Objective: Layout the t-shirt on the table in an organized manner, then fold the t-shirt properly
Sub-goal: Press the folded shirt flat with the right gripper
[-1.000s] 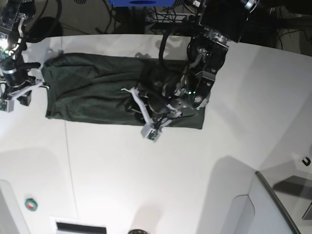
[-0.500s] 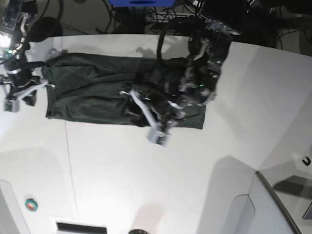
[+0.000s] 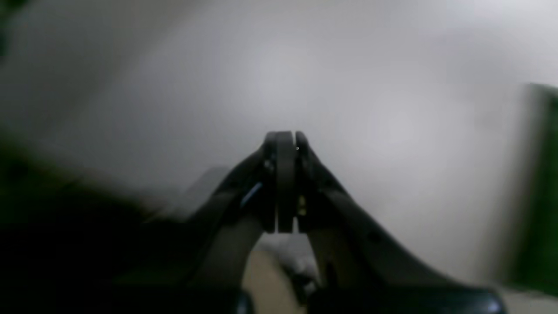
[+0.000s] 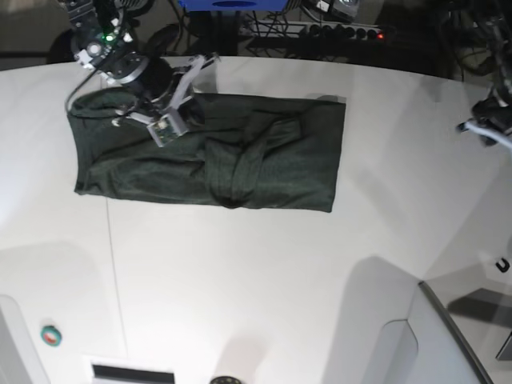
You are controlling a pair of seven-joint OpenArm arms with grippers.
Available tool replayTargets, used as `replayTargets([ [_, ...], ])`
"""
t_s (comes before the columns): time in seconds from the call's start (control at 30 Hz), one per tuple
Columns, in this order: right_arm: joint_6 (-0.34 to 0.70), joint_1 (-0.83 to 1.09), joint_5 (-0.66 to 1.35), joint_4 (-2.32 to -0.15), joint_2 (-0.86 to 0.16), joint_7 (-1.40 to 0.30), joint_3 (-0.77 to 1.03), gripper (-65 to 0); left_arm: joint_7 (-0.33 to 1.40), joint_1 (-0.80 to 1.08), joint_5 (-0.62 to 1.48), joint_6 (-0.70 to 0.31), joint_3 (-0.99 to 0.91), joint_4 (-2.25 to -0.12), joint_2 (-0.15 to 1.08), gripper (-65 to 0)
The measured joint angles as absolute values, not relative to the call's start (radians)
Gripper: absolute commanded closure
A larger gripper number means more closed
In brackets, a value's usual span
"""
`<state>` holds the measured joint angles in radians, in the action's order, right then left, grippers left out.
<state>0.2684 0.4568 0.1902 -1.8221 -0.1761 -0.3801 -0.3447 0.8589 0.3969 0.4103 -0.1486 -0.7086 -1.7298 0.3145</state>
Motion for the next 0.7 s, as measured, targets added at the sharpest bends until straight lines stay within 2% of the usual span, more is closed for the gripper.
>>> replayTargets([
  [0.03,0.267,0.447,0.203,-1.825,-0.177,-0.378,-0.388,-12.2,0.861,0.405,0.411,-0.18,-0.749,-1.708,0.311,0.0],
  [0.13,0.162,0.424,0.21,-1.814,-0.169,-0.374,-0.494,-20.6,0.856,0.406,0.416,-0.309,-0.876,-1.643,0.302,0.0],
  [0.27,0.06,0.331,0.202,-1.745,-0.185,-0.389,-0.607,-21.3,0.854,0.406,0.41,-0.423,-1.051,-1.562,0.308,0.0],
  [0.4,0.014,0.258,0.207,-1.692,-0.151,-0.448,-0.696,-21.5,0.854,0.433,0.409,-0.44,-1.089,-1.555,0.307,0.0],
  [0.6,0.006,0.215,0.208,-1.576,-0.078,-0.455,-0.701,-21.8,0.853,0.438,0.412,-0.446,-1.087,-1.555,0.302,0.0],
  [0.7,0.006,0.207,0.206,-1.539,-0.068,-0.453,-0.691,-30.3,0.853,0.451,0.416,-0.446,-1.086,-1.553,0.302,0.0],
])
